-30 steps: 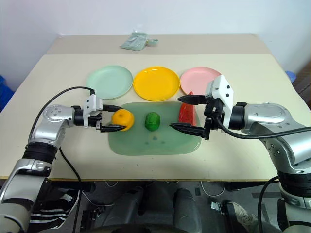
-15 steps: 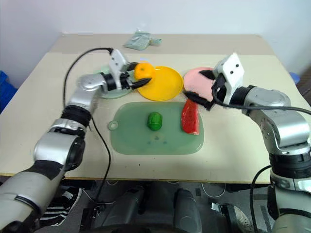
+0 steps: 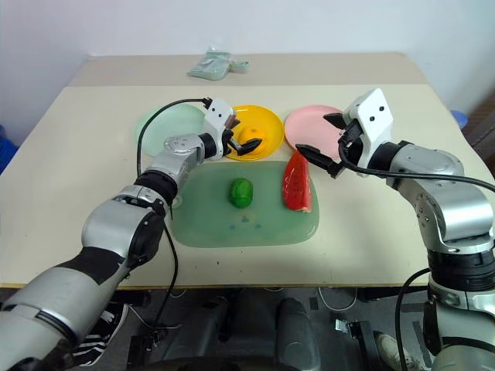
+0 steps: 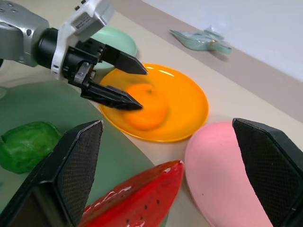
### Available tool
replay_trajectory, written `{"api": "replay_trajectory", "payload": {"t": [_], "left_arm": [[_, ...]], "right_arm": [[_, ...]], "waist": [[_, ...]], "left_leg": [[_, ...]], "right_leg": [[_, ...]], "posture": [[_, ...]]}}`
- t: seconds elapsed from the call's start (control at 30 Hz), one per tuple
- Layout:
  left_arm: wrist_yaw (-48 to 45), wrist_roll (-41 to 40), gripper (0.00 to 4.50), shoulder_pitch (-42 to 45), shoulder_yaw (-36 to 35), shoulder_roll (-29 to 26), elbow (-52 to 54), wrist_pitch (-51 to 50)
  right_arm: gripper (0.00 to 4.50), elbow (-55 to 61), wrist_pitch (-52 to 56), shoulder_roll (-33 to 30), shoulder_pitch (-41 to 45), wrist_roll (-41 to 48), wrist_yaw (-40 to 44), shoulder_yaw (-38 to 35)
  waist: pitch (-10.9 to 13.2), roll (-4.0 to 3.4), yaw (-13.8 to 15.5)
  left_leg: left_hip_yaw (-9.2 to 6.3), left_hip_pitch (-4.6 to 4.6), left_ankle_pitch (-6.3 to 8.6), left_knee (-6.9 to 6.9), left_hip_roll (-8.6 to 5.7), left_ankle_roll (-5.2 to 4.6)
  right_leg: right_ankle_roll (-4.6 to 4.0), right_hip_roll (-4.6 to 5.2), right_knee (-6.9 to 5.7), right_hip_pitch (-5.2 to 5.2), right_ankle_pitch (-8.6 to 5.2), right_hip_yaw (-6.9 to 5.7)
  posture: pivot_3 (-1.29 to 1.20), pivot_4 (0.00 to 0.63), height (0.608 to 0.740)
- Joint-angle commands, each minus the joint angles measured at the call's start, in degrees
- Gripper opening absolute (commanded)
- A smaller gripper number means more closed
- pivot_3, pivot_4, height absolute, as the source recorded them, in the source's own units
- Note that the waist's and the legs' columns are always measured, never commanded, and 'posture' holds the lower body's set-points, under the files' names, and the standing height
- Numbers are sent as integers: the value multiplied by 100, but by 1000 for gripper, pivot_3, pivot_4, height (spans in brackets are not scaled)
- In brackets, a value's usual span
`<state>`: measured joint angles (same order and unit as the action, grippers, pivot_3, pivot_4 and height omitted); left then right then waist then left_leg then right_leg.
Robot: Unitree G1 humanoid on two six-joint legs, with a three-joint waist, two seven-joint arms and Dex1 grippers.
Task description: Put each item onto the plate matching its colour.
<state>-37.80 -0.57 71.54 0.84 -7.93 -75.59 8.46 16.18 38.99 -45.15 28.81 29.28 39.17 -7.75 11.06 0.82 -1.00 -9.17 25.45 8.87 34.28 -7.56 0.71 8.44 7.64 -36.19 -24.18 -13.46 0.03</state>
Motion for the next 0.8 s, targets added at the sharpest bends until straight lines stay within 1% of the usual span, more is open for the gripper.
{"api": "replay_trajectory", "payload": {"t": [0.03, 0.13, 0.2, 0.3, 0.37, 0.43, 0.53, 0.57, 0.63, 0.8], "left_arm": [[-651, -216, 4472, 280, -264, -140, 316, 356], [-2156, -795, 4472, 249, -600, -249, 686, 160], [-3225, -937, 4472, 38, -527, -438, 1076, -6], [-4719, -1286, 4472, -522, -326, -783, 2075, -773], [-5138, -1399, 4472, -927, -137, -999, 2765, -1478], [-5256, -1405, 4472, -1454, 80, -1165, 3558, -1768], [-5245, -1092, 4472, -2277, 543, -1417, 4539, -1631], [-5070, -941, 4472, -2421, 635, -1420, 4612, -1327], [-4810, -858, 4472, -2524, 707, -1354, 4589, -1129], [-4292, -482, 4472, -2579, 1018, -1189, 4176, -504]], "right_arm": [[4500, 242, -35, 7, 45, 105, 16, -222], [4500, 240, -64, 22, 75, 187, 80, -217], [4500, 222, -64, 27, 88, 225, 110, -219], [4500, 193, -103, 20, 96, 231, 189, -190], [4500, 168, -108, 35, 108, 223, 214, -179], [4500, 145, -144, 41, 128, 196, 254, -151], [4500, 123, -159, 15, 147, 207, 373, -126], [4500, 128, -128, -11, 127, 235, 437, -125], [4500, 147, -138, -58, 68, 227, 548, -120], [4500, 353, -28, -177, -157, 338, 834, -130]], "waist": [[0, 0, 13], [0, 0, 13], [0, 0, 6], [-4, -8, -37], [-7, -13, -80], [-7, -12, -118], [-7, -12, -128], [-7, -12, -115], [-7, -12, -73], [-7, -13, 49]], "left_leg": [[0, 0, 0, 0, 0, 0], [2, 0, 0, 0, -1, 0], [6, 1, 0, 0, -1, 0], [8, -3, 0, -2, 2, 0], [7, -7, 0, -4, 5, 0], [-1, -7, -1, -3, 5, 0], [-4, -6, -1, -2, 5, 0], [-6, -6, -1, -2, 6, 1], [-7, -6, -2, -1, 5, 2], [-6, -7, -1, 2, 5, 2]], "right_leg": [[0, 0, 0, 0, 0, 0], [0, 0, 0, 0, 0, 0], [-1, 0, 1, 0, 1, 0], [-2, -1, 0, 0, 1, 1], [-3, -2, -3, 0, 1, 5], [-5, -4, -6, 0, 1, 5], [-7, -4, -5, 0, 2, 6], [-7, -4, -5, 1, 3, 6], [-10, -4, -5, 1, 4, 6], [-13, -2, 1, 6, 7, 5]], "posture": [[0, 150, 740], [0, 150, 740], [0, 150, 740], [0, 150, 740], [0, 150, 740], [0, 150, 740], [0, 150, 740], [0, 150, 740], [0, 150, 740], [0, 150, 740]]}}
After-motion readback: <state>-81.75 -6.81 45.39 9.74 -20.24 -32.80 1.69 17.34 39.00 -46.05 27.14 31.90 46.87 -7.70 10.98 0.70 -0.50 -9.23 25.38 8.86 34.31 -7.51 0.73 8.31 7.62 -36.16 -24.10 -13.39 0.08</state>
